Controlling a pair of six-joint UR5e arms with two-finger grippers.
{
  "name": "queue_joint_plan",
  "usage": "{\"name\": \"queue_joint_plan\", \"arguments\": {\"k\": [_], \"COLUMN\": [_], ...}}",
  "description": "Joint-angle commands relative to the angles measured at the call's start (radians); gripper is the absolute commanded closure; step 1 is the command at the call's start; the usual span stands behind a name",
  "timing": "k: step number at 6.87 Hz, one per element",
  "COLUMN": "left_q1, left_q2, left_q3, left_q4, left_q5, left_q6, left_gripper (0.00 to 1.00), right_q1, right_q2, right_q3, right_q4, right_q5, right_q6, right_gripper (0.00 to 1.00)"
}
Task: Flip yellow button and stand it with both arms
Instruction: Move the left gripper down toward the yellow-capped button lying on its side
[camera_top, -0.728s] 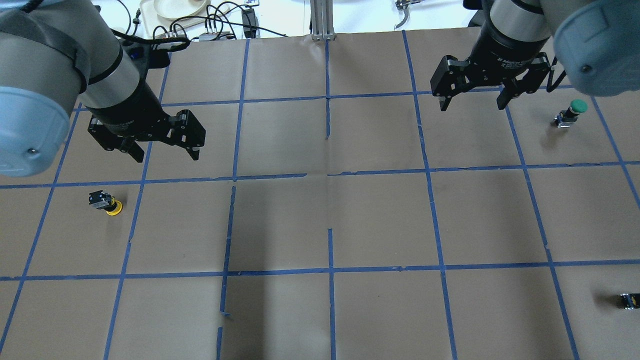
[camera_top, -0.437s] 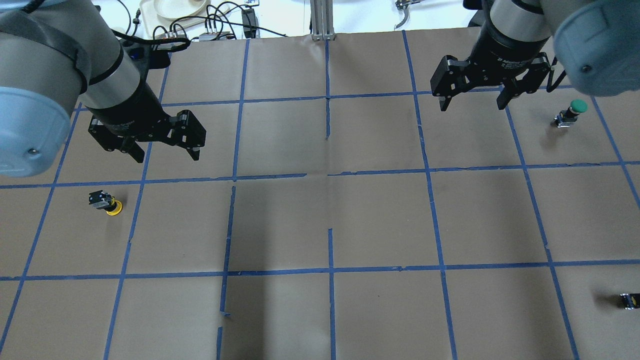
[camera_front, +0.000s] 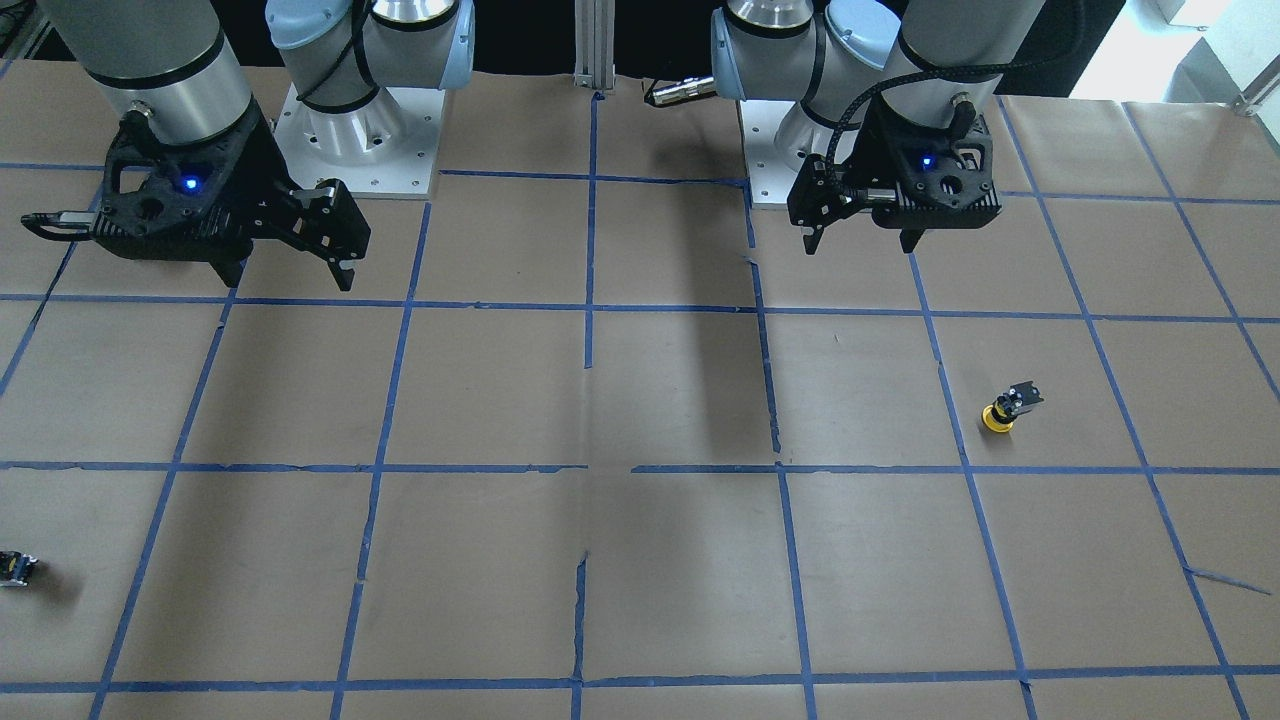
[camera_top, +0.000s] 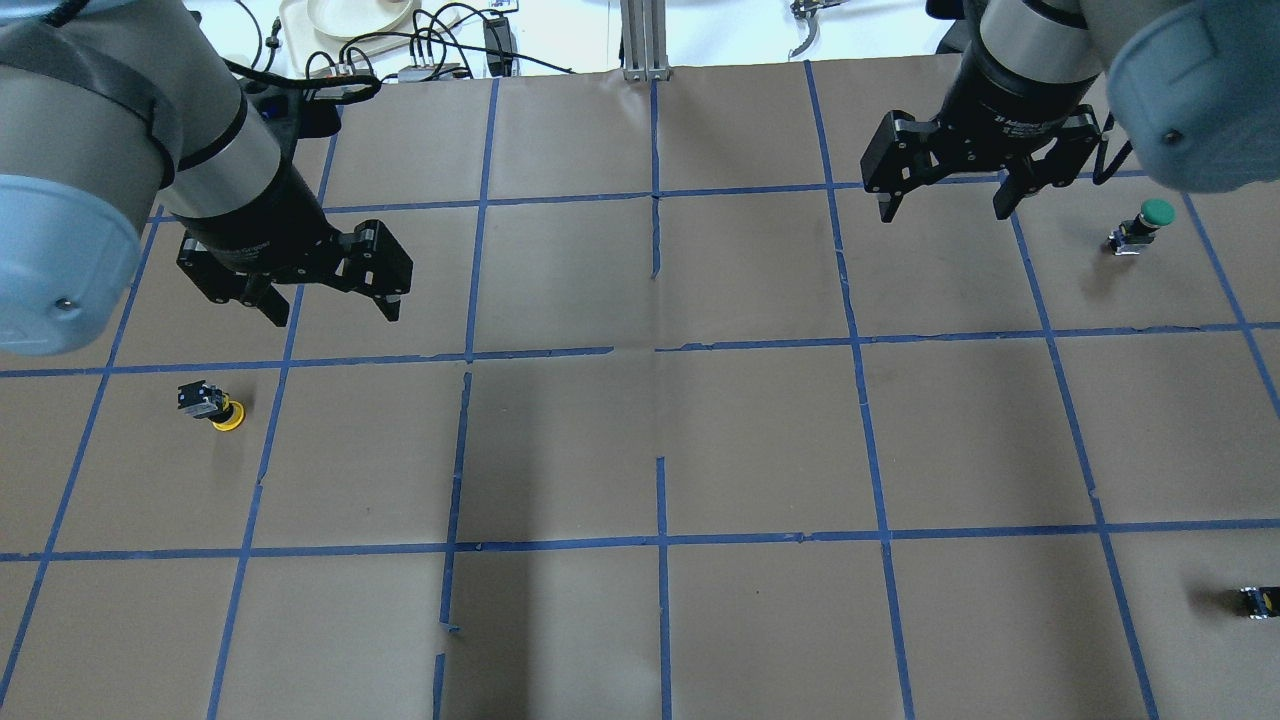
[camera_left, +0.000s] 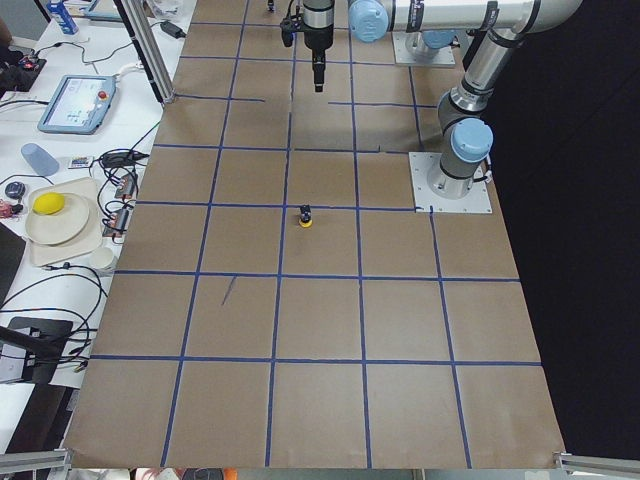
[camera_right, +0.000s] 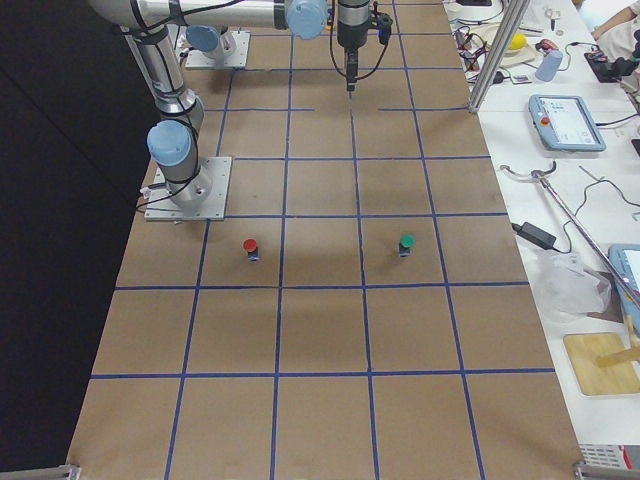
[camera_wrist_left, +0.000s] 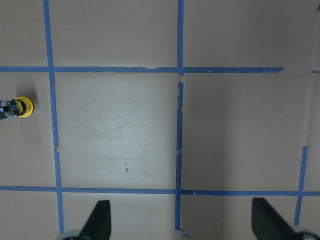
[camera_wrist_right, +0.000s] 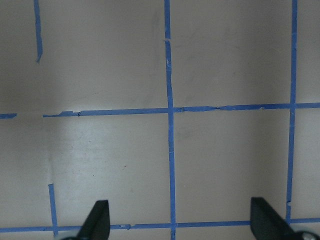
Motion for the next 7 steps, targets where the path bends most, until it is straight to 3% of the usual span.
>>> {"name": "queue_joint_plan", "arguments": {"k": [1, 5, 7], "left_q1": [-0.001, 0.014, 0.024], "left_q2": [0.018, 0.024, -0.017], "left_q3": [0.0, -0.013, -0.023], "left_q4": [-0.007, -0.01, 0.071], "left_q5": [-0.011, 0.024, 0.026], "left_q6": [0.008, 0.011, 0.011], "left_gripper": [0.0, 0.0, 0.0], "right_q1": [0.0, 0.0, 0.0], "right_q2": [0.0, -0.002, -0.002], "right_q3": [0.0, 0.0, 0.0], "right_q4": [0.0, 0.0, 0.0], "right_q5": [0.0, 0.0, 0.0], "right_q6": [0.0, 0.0, 0.0], "right_gripper": [0.0, 0.0, 0.0]}}
